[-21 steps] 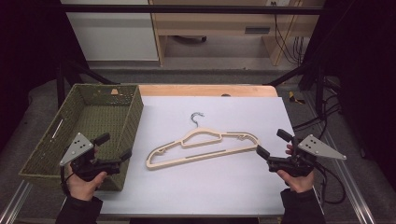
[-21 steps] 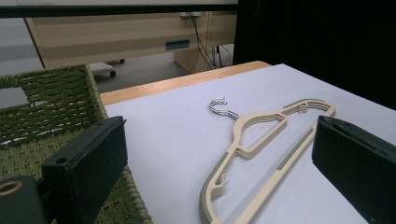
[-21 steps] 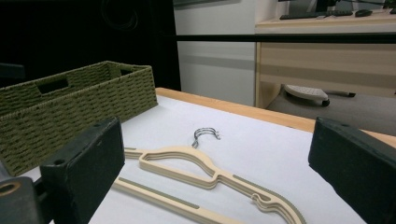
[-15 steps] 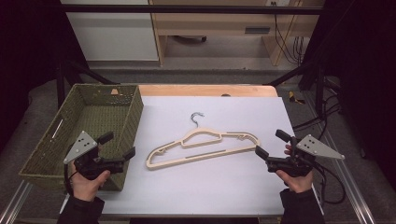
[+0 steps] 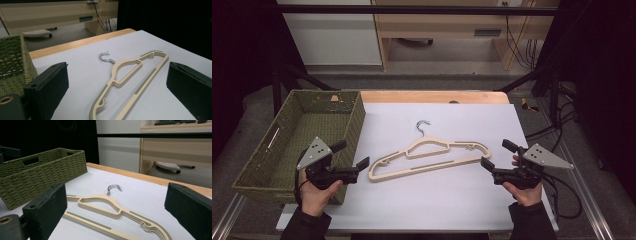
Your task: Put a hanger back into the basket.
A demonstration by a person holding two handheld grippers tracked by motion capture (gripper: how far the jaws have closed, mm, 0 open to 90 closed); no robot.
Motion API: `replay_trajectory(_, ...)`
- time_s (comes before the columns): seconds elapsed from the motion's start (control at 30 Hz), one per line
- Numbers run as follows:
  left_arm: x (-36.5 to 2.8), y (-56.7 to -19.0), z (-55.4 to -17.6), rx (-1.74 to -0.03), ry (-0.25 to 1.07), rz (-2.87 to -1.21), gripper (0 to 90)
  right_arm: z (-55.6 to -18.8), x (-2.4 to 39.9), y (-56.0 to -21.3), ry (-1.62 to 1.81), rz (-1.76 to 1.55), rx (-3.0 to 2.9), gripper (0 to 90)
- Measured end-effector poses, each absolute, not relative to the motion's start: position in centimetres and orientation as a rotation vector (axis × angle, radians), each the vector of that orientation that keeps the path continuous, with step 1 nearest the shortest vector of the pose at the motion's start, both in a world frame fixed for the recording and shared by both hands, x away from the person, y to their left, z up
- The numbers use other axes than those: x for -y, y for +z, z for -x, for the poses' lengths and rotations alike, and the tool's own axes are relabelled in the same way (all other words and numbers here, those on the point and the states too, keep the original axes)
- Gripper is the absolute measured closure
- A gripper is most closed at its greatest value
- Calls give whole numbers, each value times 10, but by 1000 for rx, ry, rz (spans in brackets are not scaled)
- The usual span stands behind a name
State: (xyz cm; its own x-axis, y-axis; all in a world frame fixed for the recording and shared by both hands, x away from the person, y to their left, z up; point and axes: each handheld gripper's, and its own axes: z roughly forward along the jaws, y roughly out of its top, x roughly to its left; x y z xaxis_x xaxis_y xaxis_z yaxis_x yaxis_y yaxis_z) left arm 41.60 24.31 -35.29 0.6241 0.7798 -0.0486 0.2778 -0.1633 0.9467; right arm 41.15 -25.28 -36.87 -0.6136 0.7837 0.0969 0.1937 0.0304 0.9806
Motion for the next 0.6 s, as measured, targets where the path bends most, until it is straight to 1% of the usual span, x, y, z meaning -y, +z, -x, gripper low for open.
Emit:
replay_trajectory(0.27,-218,-355,-428,-834,524,-1799,53,-414,249,-371,1609,-983,-1857,48)
replay_trajectory(0.33,-209,-357,-432,-824,522,-1841,55,-414,249,-371,1609,-984,-1860,48)
replay_trajectory(0.37,-203,-360,-438,-815,500,-1873,55,-414,249,-371,1608,-980,-1864,49)
replay_trajectory(0.6,-183,-369,-458,-826,438,-1939,69,-414,249,-371,1608,-977,-1866,50)
